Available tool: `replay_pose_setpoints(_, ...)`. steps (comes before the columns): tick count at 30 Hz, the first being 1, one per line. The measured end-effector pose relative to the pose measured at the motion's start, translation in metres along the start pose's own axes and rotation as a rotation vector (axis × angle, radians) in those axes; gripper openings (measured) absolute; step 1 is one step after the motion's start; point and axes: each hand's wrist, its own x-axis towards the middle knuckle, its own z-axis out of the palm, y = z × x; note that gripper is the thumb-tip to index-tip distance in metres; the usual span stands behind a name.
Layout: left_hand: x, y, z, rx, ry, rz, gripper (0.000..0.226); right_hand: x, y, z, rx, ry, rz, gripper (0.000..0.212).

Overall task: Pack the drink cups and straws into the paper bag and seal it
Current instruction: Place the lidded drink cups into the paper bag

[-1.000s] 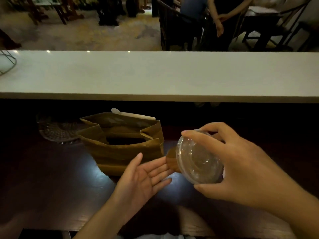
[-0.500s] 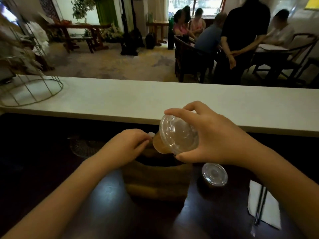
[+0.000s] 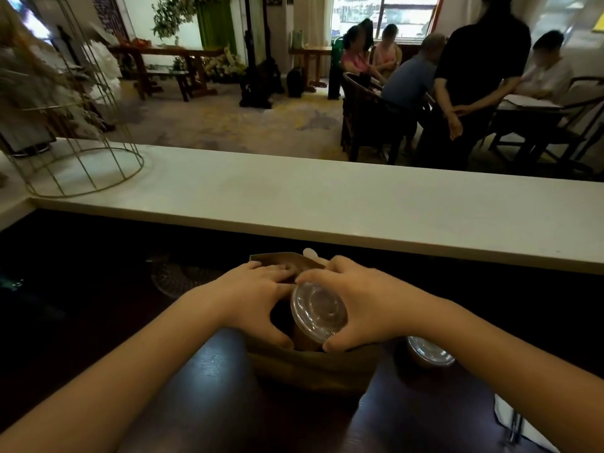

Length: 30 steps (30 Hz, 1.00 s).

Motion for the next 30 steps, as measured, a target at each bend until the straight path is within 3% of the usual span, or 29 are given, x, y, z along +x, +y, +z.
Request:
replay_pose_setpoints(8,-0.021,-0.005,0.006,0.072,-0.080,-0.034,0.105,0.004,0.006,-0.014,-0.294,-0.317,0.280,0.077)
replay_pose_setpoints(13,-0.023,-0.005,0.011,0.007,-0.030,0.026,0.110,0.045,-0.026,0.005,-0.417,-0.516,0.217,0.076)
replay_pose_setpoints(20,-0.027,-0.020,0.012,-0.036,-0.002,0.062,0.115,0.097,-0.036,0.091,-0.406,-0.610,0.183,0.085)
replay_pose_setpoints(25,-0.032,-0.025,0.016,-0.046,0.030,0.069,0.115,0.103,-0.028,0.123,-0.358,-0.539,0.185,0.072)
replay_pose_setpoints(30,-0.035,-0.028,0.018,-0.057,0.013,0.055,0.115,0.117,-0.018,0.153,-0.375,-0.516,0.186,0.079)
